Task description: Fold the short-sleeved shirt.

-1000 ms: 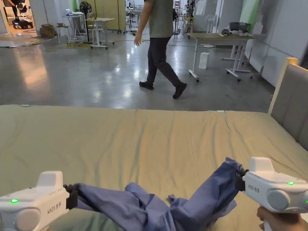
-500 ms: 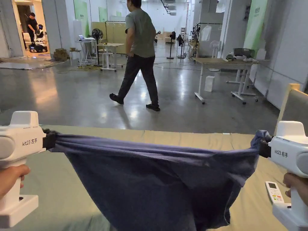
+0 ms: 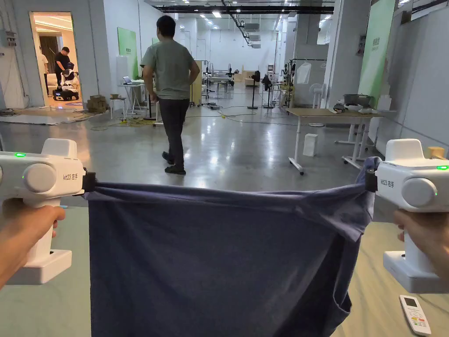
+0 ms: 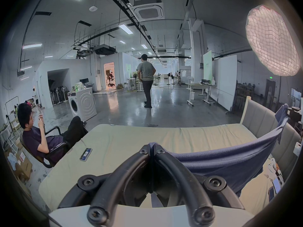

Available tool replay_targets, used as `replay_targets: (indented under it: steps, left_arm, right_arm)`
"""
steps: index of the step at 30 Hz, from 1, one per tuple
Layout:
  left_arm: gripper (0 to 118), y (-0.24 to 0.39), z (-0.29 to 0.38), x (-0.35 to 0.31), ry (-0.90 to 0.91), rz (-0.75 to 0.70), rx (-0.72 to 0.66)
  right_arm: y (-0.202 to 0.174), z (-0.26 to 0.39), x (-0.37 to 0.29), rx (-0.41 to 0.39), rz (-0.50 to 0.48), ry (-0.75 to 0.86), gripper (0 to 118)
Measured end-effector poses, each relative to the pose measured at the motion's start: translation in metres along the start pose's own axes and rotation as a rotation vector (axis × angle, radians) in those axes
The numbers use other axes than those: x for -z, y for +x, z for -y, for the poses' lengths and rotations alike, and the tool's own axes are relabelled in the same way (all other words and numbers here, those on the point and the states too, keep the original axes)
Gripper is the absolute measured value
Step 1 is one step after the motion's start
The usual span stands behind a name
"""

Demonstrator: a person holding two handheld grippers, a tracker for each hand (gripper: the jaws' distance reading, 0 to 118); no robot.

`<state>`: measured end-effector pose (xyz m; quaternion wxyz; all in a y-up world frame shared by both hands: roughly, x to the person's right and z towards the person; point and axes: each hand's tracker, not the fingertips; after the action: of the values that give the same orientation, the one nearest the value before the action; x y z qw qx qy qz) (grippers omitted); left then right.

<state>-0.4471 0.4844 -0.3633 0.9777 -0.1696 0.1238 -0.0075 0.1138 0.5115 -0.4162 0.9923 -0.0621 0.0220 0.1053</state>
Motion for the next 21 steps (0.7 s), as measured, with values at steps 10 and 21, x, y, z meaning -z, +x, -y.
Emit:
replay_targets:
  steps: [10,21]
  left_arm:
    - [3,0.024,-0.076,0.01,0.104,-0.033,0.011]
    - [3,0.033,-0.056,0.024,0.104,-0.022,0.014]
  right_arm:
    - [0.009,-0.063,0.043,-0.003,0.057,0.078,4]
    - [0.011,-0.059,0.032,-0.026,0.077,0.131,4]
